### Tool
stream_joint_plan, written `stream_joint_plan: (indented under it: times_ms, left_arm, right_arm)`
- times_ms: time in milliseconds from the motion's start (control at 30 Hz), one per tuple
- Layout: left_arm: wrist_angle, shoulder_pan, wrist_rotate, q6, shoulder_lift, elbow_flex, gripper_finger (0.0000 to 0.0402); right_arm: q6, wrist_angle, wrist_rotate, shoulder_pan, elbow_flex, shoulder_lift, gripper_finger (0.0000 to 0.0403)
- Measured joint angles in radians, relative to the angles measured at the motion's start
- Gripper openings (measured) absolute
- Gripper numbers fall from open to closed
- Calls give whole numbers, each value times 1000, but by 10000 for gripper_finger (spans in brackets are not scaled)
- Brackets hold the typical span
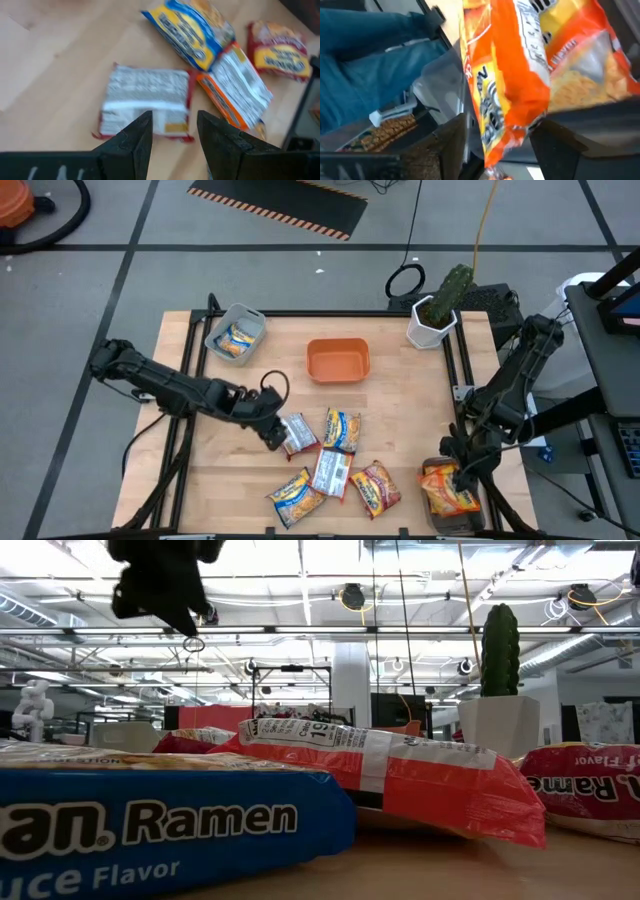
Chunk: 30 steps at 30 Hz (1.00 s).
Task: Sort Maruchan noodles
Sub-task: Put the left orange noodle pack into the black bin, then put the top red noodle pack into the orange bin
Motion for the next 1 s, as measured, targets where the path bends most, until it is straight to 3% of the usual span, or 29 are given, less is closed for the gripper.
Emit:
stream_joint_plan:
  times_ms: [467, 733, 1000]
  left_arm:
    - [-58, 236, 129, 206, 0, 0, 165]
    - [-93, 242, 184, 345, 0, -38, 226]
    - [-78, 208, 164, 472, 1, -91, 241]
  right_arm:
    - [24, -115, 7, -10, 0, -245, 201]
    - [-28, -147, 14, -28, 0, -352, 201]
    - [-60, -147, 168, -35, 1, -454, 201]
